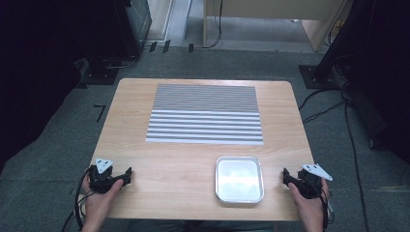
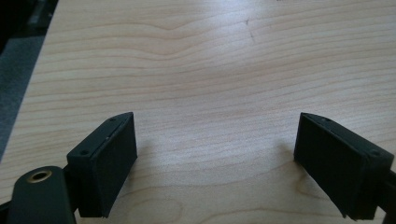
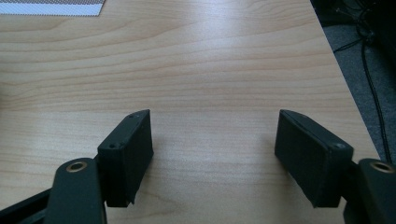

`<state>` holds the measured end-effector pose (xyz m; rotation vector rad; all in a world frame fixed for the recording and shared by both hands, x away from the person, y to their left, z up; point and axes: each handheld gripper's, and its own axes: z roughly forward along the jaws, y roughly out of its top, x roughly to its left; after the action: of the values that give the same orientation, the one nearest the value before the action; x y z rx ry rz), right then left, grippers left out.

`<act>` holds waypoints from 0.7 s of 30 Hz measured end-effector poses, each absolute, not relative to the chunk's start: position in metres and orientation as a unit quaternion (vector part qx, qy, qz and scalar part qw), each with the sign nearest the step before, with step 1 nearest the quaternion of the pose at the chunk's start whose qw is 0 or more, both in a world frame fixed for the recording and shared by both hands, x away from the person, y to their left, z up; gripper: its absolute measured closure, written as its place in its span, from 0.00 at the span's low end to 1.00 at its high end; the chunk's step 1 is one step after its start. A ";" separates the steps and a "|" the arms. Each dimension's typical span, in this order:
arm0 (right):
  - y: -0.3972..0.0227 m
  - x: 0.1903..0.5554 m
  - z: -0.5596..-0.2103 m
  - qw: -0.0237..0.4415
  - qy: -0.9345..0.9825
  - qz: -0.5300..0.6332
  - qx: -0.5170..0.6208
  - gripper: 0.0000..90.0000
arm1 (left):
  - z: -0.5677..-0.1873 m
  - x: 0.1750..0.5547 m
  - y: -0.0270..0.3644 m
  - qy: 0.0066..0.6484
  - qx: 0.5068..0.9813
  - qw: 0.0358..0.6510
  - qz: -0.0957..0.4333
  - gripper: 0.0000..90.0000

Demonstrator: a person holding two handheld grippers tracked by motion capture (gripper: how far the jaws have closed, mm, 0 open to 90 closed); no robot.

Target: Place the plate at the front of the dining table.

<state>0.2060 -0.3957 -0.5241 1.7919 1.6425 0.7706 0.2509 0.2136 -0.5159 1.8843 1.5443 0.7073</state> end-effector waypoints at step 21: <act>-0.391 0.187 -0.511 0.307 0.598 0.325 0.665 0.31 | -0.498 0.238 0.183 0.564 0.702 0.356 0.252 0.16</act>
<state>0.1868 -0.3911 -0.5112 1.7588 1.5825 0.8611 0.2384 0.1830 -0.4983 1.8123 1.4563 0.6516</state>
